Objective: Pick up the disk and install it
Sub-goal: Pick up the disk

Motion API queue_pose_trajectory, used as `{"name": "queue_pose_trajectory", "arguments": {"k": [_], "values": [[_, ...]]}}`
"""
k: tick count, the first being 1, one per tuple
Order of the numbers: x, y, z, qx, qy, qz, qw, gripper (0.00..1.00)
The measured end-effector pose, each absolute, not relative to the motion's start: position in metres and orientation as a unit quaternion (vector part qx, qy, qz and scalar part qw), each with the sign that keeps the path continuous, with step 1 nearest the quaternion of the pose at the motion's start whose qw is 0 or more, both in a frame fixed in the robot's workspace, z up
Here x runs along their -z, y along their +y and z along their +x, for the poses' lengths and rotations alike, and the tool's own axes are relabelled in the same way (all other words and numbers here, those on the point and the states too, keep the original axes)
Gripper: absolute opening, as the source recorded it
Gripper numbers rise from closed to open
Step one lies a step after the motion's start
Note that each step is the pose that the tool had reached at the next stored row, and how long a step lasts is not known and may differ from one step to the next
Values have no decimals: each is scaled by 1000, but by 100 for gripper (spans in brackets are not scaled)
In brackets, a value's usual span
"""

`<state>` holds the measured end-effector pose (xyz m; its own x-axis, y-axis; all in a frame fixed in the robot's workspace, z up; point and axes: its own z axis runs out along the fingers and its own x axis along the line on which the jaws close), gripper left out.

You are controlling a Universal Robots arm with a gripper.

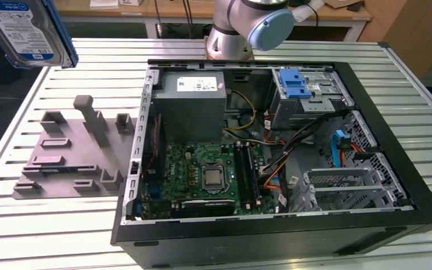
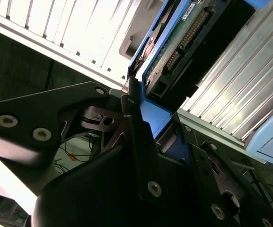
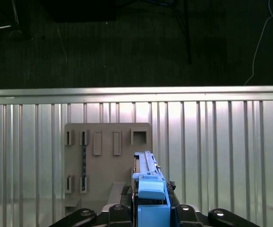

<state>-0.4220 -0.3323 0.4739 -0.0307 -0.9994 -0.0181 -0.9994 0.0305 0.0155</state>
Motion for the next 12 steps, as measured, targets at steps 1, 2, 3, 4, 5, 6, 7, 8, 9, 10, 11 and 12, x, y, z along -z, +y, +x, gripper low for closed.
{"name": "queue_pose_trajectory", "arguments": {"k": [1,2,3,4,5,6,7,8,9,10,11,12], "values": [[-474,-332,-422,-12,718,-696,1,36],[-474,-332,-422,-12,718,-696,1,36],[-474,-332,-422,-12,718,-696,1,36],[-474,-332,-422,-12,718,-696,1,36],[-474,-332,-422,-12,718,-696,1,36],[-474,-332,-421,-12,718,-696,1,36],[-474,-332,-421,-12,718,-696,1,36],[-474,-332,-421,-12,718,-696,1,36],[-474,-332,-421,-12,718,-696,1,36],[-474,-332,-421,-12,718,-696,1,36],[-474,-332,-421,-12,718,-696,1,36],[-474,-332,-420,-12,718,-696,1,36]]}}
